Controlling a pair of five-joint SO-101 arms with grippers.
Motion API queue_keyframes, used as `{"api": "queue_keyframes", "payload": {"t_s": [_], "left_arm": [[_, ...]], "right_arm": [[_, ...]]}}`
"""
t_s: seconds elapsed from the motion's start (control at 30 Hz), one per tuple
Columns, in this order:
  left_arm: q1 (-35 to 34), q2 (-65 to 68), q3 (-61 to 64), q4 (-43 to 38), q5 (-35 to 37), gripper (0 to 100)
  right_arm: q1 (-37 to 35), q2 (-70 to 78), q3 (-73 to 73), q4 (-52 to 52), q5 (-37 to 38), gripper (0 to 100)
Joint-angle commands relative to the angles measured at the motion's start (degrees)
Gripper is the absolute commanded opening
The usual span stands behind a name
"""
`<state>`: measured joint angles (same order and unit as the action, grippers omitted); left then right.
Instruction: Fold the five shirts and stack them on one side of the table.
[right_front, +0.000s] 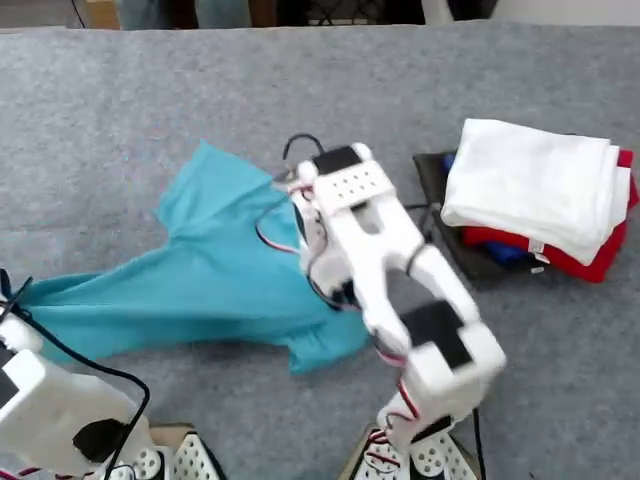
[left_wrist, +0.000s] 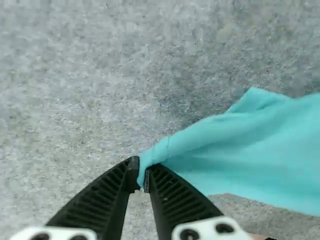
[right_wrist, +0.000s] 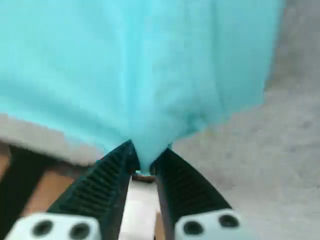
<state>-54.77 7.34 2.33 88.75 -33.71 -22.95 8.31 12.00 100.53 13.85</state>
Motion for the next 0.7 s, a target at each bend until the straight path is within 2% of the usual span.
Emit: {"api": "queue_keyframes", "payload": {"t_s": [0.0,0.1,0.17,0.3,0.37,0.53,0.67], "left_arm": [[0.6,-0.4,-2.0,-0.7,-1.0,3],[0.6,-0.4,-2.0,-0.8,-1.0,3],[0.6,-0.4,-1.9,-1.8,-1.0,3],[0.5,-0.4,-2.0,-2.3,-1.1,3],[0.6,-0.4,-1.9,-2.2,-2.7,3],[0.6,-0.4,-1.8,-2.3,-3.7,3],[1.3,-0.3,-1.0,-3.3,-3.5,3]], "right_arm": [[1.1,-10.4,8.5,0.7,11.4,1.5],[1.1,-16.5,11.0,0.7,22.1,2.3],[1.3,-20.7,10.6,0.7,23.8,8.0],[1.3,-27.3,5.7,0.7,24.3,26.1],[1.4,-28.8,1.7,0.7,24.3,30.4],[0.7,-26.6,-11.8,-0.4,24.0,26.6],[-2.1,-13.8,-26.4,-1.1,23.3,21.6]]}}
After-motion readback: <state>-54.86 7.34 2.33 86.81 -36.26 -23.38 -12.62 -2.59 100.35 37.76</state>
